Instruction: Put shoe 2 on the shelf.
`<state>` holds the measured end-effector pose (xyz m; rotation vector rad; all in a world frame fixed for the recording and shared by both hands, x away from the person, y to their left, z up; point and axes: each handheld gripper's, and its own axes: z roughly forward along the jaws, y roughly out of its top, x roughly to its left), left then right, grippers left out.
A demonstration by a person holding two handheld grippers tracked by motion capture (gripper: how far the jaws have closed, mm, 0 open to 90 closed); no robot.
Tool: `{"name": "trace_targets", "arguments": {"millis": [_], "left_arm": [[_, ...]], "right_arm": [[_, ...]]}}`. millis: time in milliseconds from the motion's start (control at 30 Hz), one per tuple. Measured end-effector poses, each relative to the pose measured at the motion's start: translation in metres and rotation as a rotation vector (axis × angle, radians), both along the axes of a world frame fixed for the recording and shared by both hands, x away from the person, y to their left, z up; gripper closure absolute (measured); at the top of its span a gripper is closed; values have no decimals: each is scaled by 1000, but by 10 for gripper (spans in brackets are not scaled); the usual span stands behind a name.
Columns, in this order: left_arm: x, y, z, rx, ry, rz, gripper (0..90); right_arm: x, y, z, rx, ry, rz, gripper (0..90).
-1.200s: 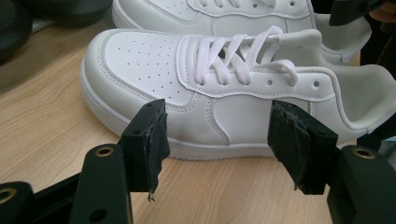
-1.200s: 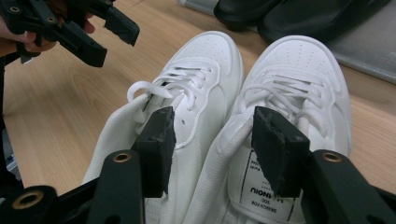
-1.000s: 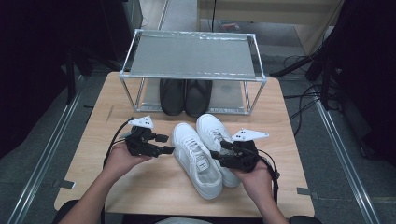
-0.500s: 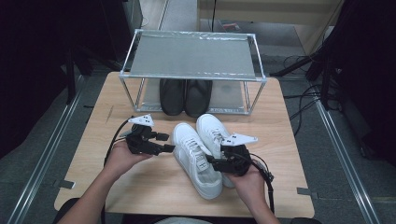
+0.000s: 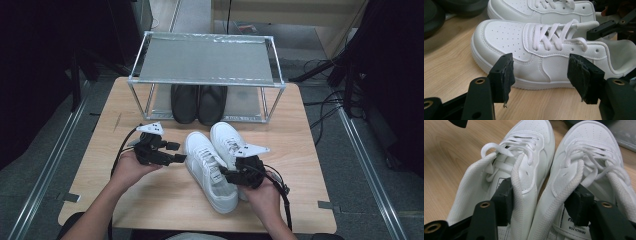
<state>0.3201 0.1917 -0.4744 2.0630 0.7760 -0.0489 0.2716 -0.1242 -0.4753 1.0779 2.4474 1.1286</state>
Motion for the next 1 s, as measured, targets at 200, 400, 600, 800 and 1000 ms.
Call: {"name": "trace_targets", "arguments": {"millis": [200, 400, 600, 800, 1000], "left_arm": [[0, 0, 0, 1, -2, 0, 387], [1, 3, 2, -3, -11, 6, 389], [5, 15, 3, 3, -18, 54, 391], [9, 34, 5, -20, -23, 100, 393], [10, 57, 8, -32, -36, 158, 395]], "right_arm": [[0, 1, 0, -6, -7, 10, 570], [2, -4, 2, 27, 13, 6, 718], [5, -7, 5, 32, 53, -5, 759], [4, -14, 13, -8, 63, 45, 774], [10, -26, 22, 4, 97, 140, 782]]}}
